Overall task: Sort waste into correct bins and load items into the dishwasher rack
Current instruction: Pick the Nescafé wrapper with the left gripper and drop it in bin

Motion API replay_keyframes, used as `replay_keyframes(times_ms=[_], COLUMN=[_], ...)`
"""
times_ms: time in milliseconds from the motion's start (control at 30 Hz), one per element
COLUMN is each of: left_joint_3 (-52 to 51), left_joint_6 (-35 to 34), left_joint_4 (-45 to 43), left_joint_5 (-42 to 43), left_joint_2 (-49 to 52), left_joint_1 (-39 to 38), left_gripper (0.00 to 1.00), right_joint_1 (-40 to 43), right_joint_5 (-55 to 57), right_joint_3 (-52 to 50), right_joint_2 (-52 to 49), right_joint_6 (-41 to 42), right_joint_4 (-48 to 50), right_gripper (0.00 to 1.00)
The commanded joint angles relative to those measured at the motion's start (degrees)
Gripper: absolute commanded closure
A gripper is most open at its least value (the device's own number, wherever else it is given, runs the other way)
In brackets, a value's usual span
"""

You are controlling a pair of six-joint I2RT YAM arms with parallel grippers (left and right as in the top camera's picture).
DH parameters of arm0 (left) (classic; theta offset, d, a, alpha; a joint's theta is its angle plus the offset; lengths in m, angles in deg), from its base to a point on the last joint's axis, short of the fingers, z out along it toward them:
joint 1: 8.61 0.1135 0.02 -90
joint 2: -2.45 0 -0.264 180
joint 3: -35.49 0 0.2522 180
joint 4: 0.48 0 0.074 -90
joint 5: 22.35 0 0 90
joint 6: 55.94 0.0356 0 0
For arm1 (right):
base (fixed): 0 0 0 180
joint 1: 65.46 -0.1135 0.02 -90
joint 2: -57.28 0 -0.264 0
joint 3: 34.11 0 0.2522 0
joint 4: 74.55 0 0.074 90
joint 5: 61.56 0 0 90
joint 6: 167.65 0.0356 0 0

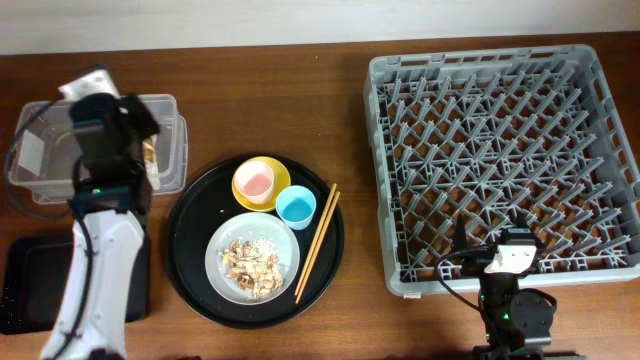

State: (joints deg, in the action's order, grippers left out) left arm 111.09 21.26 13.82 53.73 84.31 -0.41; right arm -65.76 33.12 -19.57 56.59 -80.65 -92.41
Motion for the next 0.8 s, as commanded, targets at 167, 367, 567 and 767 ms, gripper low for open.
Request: replay_keyframes(times_ms=[167,367,567,767], left_joint_3=[0.13,0.13,0.13,0.13], left_joint_6=[-7.34,-7.34,-7.34,2.45], left_joint_4=[-10.03,21.84,48.54,54.95], left_joint_5=[-0.44,19.02,29.05,44.17], left_joint_2=[7.54,-8.94,-22.43,-21.53], left_joint_1=[5.57,5.46,0.92,-13.73], left_gripper=[0.04,0.01,0.01,0.02], right_joint_1=[0.37,0.37,0.37,0.37], right_joint_5=[0.33,0.33,0.33,0.33], right_joint_3=[-0.46,-0.46,-0.46,-0.46], right_joint_2=[0.37,0.37,0.37,0.37], right_joint_6=[0.02,0.02,0.02,0.02], right_joint_4=[-0.17,-0.17,-0.17,-0.17], right_gripper=[0.02,0.01,0.01,0.02])
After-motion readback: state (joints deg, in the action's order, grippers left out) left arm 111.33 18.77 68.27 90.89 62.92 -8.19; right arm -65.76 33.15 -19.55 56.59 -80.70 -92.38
